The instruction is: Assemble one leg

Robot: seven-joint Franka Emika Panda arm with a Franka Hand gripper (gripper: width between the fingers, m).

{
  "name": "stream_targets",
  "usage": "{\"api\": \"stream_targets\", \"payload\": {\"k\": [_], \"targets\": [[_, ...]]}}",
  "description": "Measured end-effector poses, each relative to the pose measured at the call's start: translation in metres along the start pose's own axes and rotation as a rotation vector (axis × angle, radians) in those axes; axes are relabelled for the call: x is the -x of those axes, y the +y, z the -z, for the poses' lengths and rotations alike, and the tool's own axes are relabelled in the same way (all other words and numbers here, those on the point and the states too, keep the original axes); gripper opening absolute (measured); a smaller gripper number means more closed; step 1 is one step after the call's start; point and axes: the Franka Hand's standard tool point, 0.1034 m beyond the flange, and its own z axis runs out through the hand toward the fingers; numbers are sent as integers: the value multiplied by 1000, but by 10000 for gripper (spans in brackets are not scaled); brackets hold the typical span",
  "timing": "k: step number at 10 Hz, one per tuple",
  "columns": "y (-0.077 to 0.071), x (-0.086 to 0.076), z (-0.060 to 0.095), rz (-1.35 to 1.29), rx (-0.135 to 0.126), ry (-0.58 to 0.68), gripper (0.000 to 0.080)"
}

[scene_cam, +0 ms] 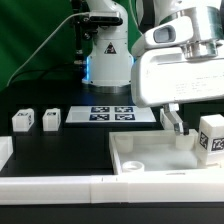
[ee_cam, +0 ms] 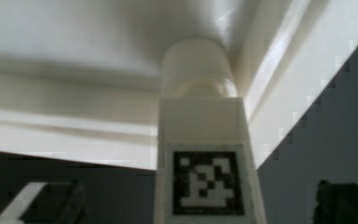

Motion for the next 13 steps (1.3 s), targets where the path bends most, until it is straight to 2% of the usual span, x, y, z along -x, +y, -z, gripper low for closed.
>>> {"api": "stream_targets", "payload": {"k": [2,4,8,11,13], "targets": [[-6,-3,6,2,-8,-23,649],[-12,-2,5,5,-13,-29,649],[-11,-1,5,6,-14,-38,649],[-17,-7,13,2,-30,-107,649],[-25,-7,11,-18,-41,-155,649]]}}
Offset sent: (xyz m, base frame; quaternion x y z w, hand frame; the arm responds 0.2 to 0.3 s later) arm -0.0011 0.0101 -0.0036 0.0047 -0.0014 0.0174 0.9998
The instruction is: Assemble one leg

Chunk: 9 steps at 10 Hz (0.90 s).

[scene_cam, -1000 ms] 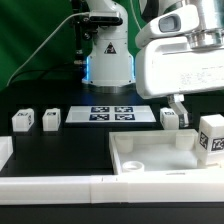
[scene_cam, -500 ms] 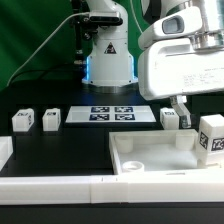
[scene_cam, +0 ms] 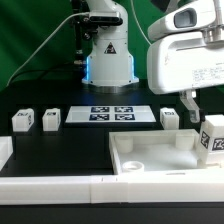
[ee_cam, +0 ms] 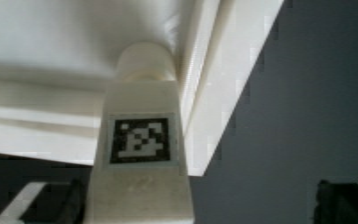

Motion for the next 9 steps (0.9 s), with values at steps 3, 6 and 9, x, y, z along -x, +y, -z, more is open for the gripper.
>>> {"api": "stream_targets", "payload": {"k": [3,6,9], "targets": [[-5,4,-8,-10,-7,-28,649],[4,8,-9,-19,-3,-102,649],[12,-9,-8,-82,15,-193,649]]}}
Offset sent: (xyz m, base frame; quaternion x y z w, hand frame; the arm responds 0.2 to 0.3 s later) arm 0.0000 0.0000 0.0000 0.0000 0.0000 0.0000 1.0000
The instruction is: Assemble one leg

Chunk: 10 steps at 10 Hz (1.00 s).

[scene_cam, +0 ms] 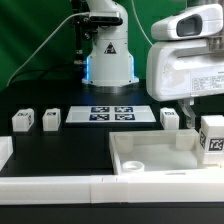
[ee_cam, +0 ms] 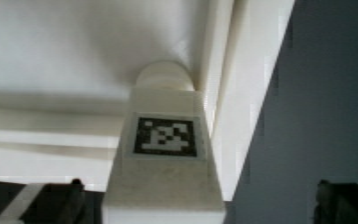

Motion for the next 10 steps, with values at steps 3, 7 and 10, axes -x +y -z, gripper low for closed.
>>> {"api": "stream_targets", "payload": {"k": [3,7,10], "targets": [[4,0,-10,-17,-3,-19,649],[6,-8,-15,-31,-6,-32,649],[6,-8,-15,-31,-6,-32,492]]}}
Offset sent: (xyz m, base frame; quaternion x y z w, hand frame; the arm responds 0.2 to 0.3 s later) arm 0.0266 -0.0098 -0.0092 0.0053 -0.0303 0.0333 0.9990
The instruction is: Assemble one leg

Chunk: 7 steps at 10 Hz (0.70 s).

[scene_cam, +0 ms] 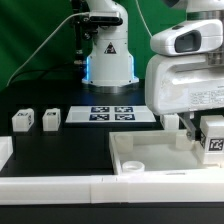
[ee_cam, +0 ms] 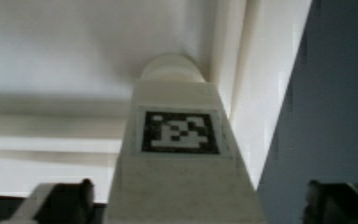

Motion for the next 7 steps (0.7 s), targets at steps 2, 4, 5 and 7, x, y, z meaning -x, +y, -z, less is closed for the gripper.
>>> {"api": "stream_targets", "payload": {"k": [2,4,5,7], "targets": [[0,0,0,0,0,0,354],[2,0,0,-1,2,-1,298],[2,0,0,-10,1,-1,298],[6,-1,-1,-54,-2,37,298]]}}
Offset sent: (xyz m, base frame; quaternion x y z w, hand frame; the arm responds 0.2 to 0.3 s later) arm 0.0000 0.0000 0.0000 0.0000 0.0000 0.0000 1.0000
